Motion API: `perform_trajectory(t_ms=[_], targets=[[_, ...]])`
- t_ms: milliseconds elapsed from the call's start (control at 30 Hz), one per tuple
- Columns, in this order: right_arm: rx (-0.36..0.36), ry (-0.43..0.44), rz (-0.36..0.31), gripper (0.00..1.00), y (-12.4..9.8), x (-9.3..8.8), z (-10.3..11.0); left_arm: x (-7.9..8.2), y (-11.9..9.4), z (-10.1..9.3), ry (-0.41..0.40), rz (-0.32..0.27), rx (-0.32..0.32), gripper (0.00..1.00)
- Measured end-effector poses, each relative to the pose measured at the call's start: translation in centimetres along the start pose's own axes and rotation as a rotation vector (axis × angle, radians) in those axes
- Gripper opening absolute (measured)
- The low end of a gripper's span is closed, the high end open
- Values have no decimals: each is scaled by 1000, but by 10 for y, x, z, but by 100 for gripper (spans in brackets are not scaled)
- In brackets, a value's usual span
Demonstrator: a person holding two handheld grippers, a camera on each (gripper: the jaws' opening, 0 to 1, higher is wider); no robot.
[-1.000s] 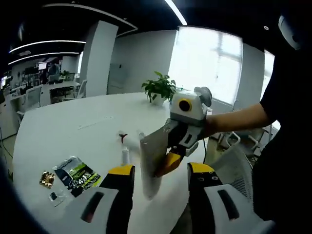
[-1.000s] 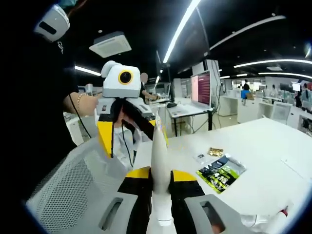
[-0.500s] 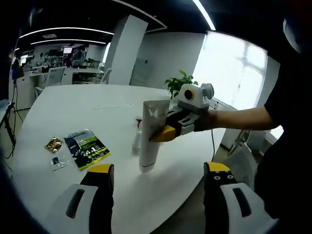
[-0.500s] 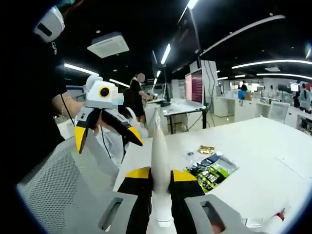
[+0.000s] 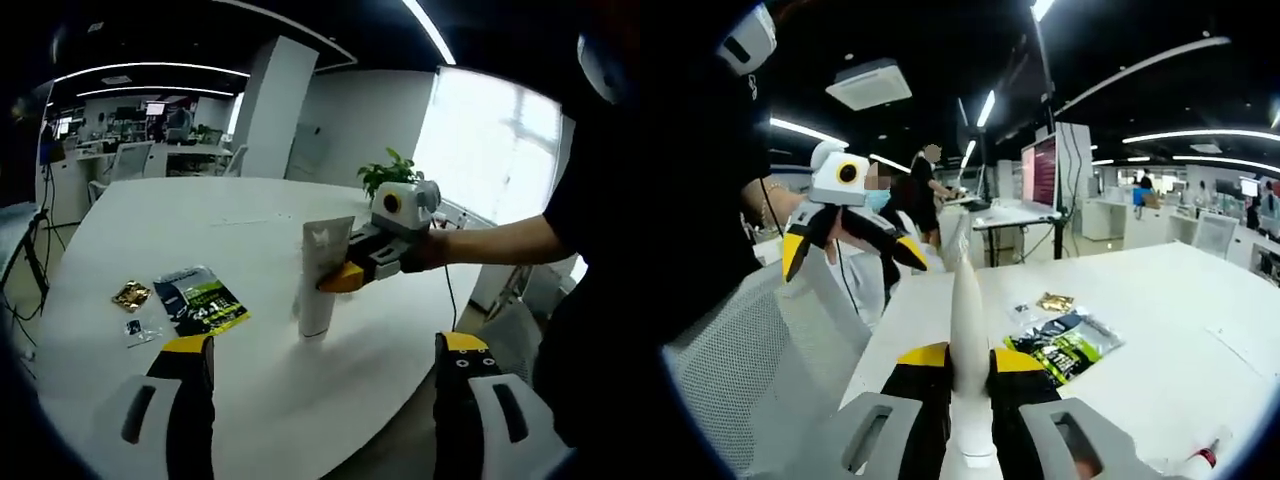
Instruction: Arrange the skincare products in the storage area until every visible bottle or jar stands upright without overlapping.
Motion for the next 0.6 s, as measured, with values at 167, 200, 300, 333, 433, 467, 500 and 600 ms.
perform_trajectory(t_ms=[167, 200, 300, 333, 433, 467, 500, 600], targets=[[-6, -11, -5, 4, 0, -1, -5, -3, 0, -3, 22, 29, 2, 91], [-6, -13, -7, 4, 0, -1, -6, -3, 0, -4, 22, 30, 1, 91], [-5, -14, -14, 4, -1, -2, -9, -4, 0, -3, 17, 33, 4, 91], [0, -18, -14, 4, -1, -2, -10, -4, 0, -3, 16, 35, 5, 91], [15, -19, -12, 4, -2, -2, -10, -4, 0, -3, 18, 39, 7, 90], [18, -18, -11, 4, -2, -2, -11, -4, 0, -3, 16, 38, 5, 90], [23, -7, -9, 5, -3, -2, -12, -4, 1, -3, 15, 38, 4, 90], [27, -8, -2, 6, -4, -2, -12, -5, 2, -4, 17, 44, 5, 89]])
Point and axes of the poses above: the point that each gripper's makers call its tool centre point, and the gripper's own axes: y roughly forward along the fingers, z roughly to its left, x roughly out of its top, the point moved 10 cm from there along -y, roughly backward along the fingers, and after that the axes turned 5 degrees about y, right-handed, at the moved point
